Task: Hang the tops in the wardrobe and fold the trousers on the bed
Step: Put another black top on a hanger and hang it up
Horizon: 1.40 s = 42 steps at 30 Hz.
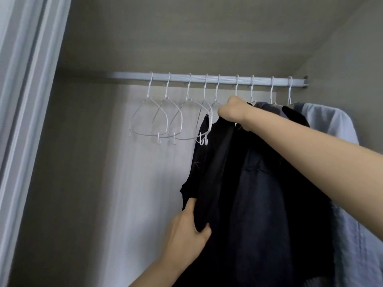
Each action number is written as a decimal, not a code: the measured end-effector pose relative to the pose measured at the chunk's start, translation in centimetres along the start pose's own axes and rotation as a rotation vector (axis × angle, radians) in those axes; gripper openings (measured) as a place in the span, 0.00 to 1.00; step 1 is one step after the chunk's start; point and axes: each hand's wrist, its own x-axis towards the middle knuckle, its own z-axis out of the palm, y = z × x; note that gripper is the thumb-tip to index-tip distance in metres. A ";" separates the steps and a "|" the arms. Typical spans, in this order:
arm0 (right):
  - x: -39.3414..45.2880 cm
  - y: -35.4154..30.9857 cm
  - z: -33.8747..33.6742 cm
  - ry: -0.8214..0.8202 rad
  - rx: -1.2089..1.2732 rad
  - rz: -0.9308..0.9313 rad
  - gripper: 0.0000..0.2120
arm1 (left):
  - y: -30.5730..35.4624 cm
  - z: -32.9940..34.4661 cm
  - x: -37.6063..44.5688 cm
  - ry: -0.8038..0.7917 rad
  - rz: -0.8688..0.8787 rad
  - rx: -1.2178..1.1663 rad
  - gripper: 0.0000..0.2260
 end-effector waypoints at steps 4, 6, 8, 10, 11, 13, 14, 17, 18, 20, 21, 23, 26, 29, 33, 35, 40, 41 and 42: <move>-1.7 0.9 0.6 0.040 0.113 0.001 0.06 | -0.7 -0.4 -1.5 -0.002 -0.062 0.024 0.19; -3.4 1.4 1.3 0.038 0.160 0.007 0.15 | -1.1 -0.5 -2.3 0.015 -0.084 0.036 0.19; -5.6 2.2 2.3 0.069 0.147 -0.041 0.22 | -1.2 -0.5 -3.4 0.016 -0.095 0.032 0.17; -7.9 2.9 3.4 0.120 0.104 -0.115 0.25 | -1.1 -0.4 -4.4 -0.009 -0.101 0.011 0.15; -9.1 3.3 4.0 0.139 0.092 -0.135 0.26 | -0.9 -0.5 -4.9 -0.031 -0.103 -0.002 0.14; -11.2 3.6 4.6 0.143 0.072 -0.166 0.27 | -0.4 -0.6 -5.6 -0.057 -0.103 -0.017 0.13; -12.1 3.7 4.6 0.137 0.067 -0.183 0.27 | 0.0 -0.8 -5.8 -0.058 -0.101 -0.013 0.13; -14.8 3.6 4.0 0.101 0.061 -0.227 0.28 | 1.3 -1.4 -7.0 -0.040 -0.126 0.011 0.14; -15.6 3.7 3.7 0.084 0.061 -0.238 0.27 | 1.7 -1.6 -7.6 -0.039 -0.141 0.015 0.14; -17.1 3.7 3.3 0.041 0.081 -0.218 0.26 | 2.5 -1.9 -8.6 -0.047 -0.164 0.011 0.16; -18.1 3.7 3.1 0.018 0.112 -0.203 0.26 | 3.0 -2.1 -9.5 -0.050 -0.182 0.009 0.16; -20.2 3.8 2.9 -0.033 0.185 -0.173 0.26 | 4.0 -2.3 -11.1 -0.046 -0.233 0.010 0.12; -25.0 4.5 3.1 -0.110 0.298 -0.162 0.25 | 5.4 -2.7 -14.4 -0.005 -0.344 0.028 0.08; -30.5 6.1 3.8 -0.171 0.361 -0.201 0.23 | 6.3 -3.1 -18.8 0.005 -0.435 0.074 0.11; -38.3 8.6 4.2 -0.334 0.431 -0.271 0.21 | 8.7 -3.8 -26.6 0.055 -0.589 0.109 0.16; -42.5 9.4 4.2 -0.420 0.472 -0.331 0.20 | 10.4 -4.5 -31.3 0.136 -0.694 0.112 0.19; -53.3 9.3 3.4 -0.633 0.592 -0.453 0.20 | 17.0 -7.1 -44.6 0.367 -0.903 0.164 0.10; -55.4 9.1 3.5 -0.671 0.607 -0.487 0.20 | 18.5 -7.4 -47.2 0.403 -0.941 0.198 0.09; -57.8 8.6 3.6 -0.716 0.634 -0.528 0.20 | 20.2 -7.8 -50.5 0.449 -0.994 0.259 0.09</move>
